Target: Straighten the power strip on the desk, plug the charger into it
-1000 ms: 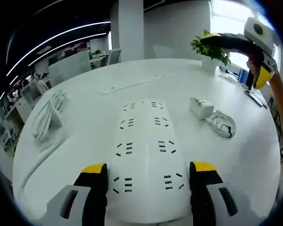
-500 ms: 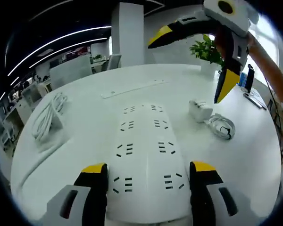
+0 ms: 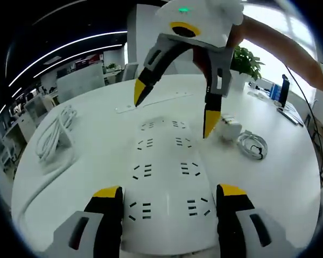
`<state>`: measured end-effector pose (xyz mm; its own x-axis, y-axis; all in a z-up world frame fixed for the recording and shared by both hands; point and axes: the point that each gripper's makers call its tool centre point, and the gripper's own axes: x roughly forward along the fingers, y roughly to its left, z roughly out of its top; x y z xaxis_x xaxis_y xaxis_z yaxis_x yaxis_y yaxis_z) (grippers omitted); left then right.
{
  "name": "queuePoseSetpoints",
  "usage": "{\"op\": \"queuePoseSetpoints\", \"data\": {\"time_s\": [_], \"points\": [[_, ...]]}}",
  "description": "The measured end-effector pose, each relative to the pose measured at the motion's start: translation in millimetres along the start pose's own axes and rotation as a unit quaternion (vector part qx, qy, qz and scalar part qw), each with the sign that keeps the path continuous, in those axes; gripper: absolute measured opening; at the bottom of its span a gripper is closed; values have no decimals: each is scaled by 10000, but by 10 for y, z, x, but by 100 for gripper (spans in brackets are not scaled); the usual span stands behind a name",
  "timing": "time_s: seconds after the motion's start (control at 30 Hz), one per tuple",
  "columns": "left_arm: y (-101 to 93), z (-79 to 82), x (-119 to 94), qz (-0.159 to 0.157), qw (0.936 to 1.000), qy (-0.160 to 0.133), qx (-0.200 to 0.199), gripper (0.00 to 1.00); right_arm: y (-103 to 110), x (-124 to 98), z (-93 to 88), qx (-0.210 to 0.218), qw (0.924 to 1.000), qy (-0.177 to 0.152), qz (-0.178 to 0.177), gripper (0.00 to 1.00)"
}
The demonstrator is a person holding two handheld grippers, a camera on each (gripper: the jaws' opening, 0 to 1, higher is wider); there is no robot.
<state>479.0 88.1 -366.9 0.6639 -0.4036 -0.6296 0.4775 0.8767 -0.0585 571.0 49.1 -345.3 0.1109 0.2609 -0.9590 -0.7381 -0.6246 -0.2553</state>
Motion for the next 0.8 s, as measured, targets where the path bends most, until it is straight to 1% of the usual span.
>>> {"op": "queuePoseSetpoints", "data": {"time_s": [0.07,0.13,0.17,0.23,0.27,0.33,0.37,0.43,0.5,0.57,0.67,0.8], "points": [[-6,-7,-7,0,10000,-4,10,71,-26,10,-48,-204,9994,282,59,77],[-9,-12,-12,-18,10000,-19,7,72,-4,26,-27,-440,9981,342,245,76],[-14,-16,-16,-28,10000,-26,0,72,14,40,11,-635,9967,362,347,76],[-19,-23,-24,-34,10000,-31,-1,72,27,72,47,-910,9938,446,458,76],[-22,-28,-29,-32,10000,-30,0,72,31,93,91,-1023,9926,427,494,76],[-23,-31,-33,-33,10000,-32,-2,72,23,100,104,-1010,9927,426,494,75],[-26,-36,-39,-42,10000,-39,-7,72,-5,126,140,-1019,9927,390,506,75],[-27,-39,-41,-45,10000,-41,-8,72,8,147,147,-1028,9924,390,558,75],[-29,-44,-46,-46,10000,-42,-9,72,13,186,130,-1182,9899,462,628,73],[-30,-48,-50,-46,10000,-40,-10,72,15,202,127,-1245,9886,493,688,72],[-29,-51,-52,-39,10000,-38,-8,72,60,235,136,-1412,9845,449,933,70],[-27,-53,-51,-37,10000,-38,-10,72,141,273,107,-1381,9814,510,1229,61]]}}
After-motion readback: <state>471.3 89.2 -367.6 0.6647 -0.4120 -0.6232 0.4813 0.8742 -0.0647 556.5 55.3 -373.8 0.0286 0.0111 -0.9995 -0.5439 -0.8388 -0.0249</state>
